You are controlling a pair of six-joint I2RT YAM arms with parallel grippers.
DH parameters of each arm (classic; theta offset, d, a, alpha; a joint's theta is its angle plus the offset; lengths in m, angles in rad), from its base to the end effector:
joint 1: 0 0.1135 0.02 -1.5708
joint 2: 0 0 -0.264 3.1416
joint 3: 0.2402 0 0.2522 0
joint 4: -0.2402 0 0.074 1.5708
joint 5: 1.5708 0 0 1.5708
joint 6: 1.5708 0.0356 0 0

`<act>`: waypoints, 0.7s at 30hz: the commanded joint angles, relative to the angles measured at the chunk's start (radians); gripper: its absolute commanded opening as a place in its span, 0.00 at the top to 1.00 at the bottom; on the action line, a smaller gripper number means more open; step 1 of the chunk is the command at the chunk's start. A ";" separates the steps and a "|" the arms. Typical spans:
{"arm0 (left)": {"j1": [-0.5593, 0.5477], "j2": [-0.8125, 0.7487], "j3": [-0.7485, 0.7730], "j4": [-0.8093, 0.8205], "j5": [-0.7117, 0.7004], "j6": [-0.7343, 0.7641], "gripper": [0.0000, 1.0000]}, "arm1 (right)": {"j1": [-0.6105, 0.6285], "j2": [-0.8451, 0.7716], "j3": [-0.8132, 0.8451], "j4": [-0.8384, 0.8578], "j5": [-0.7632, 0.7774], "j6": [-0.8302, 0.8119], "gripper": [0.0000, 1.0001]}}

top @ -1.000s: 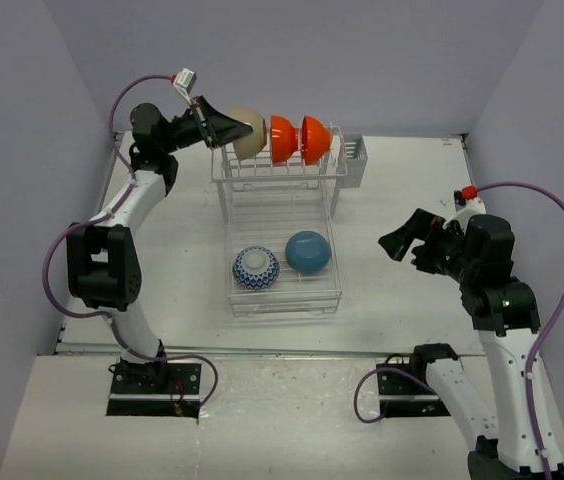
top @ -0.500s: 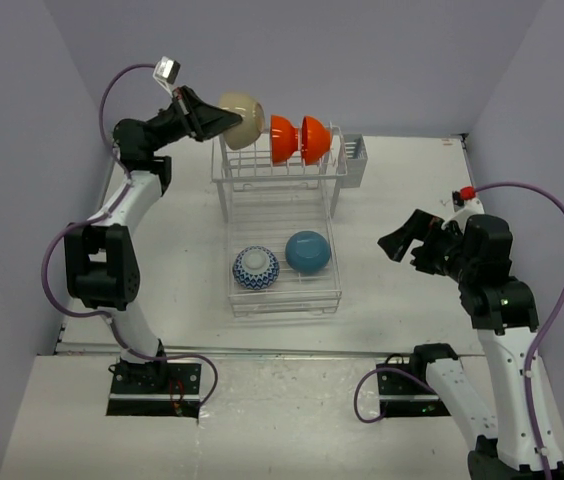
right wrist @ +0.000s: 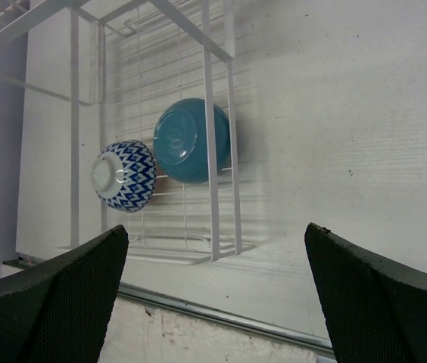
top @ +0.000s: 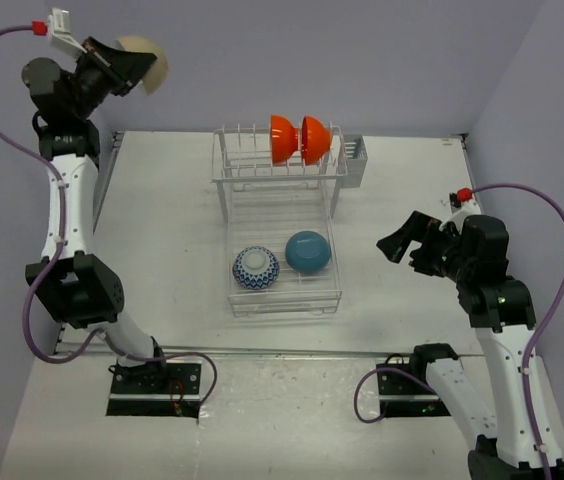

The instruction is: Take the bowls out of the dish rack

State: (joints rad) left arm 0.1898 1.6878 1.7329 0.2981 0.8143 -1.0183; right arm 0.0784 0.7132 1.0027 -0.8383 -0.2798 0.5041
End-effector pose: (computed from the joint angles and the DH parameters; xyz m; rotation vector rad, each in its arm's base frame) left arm 0.3835 0.0473 0.4798 -0.0789 1.4381 -1.1867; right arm 0.1291 0.0200 0.3572 0.2891 2.1434 0.6380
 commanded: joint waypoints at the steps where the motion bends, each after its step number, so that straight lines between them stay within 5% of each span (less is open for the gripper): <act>1: 0.017 -0.004 0.254 -0.641 -0.367 0.400 1.00 | 0.004 0.000 -0.001 0.022 -0.016 -0.015 0.01; 4: 0.017 0.130 0.405 -0.955 -0.585 0.486 1.00 | 0.004 0.000 -0.001 0.021 -0.013 -0.015 0.01; 7: 0.011 0.196 0.380 -1.079 -0.733 0.526 1.00 | 0.004 0.002 0.002 0.019 -0.012 -0.012 0.01; 11: 0.011 0.211 0.304 -1.125 -0.949 0.546 1.00 | 0.004 0.006 0.016 0.007 -0.013 -0.006 0.01; 21: 0.013 0.318 0.211 -1.139 -1.155 0.593 1.00 | 0.004 0.025 0.048 -0.016 0.005 -0.012 0.01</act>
State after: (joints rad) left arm 0.2043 2.0472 1.9495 -0.9001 -0.2085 -0.4740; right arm 0.0784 0.7277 1.0042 -0.8474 -0.2787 0.5041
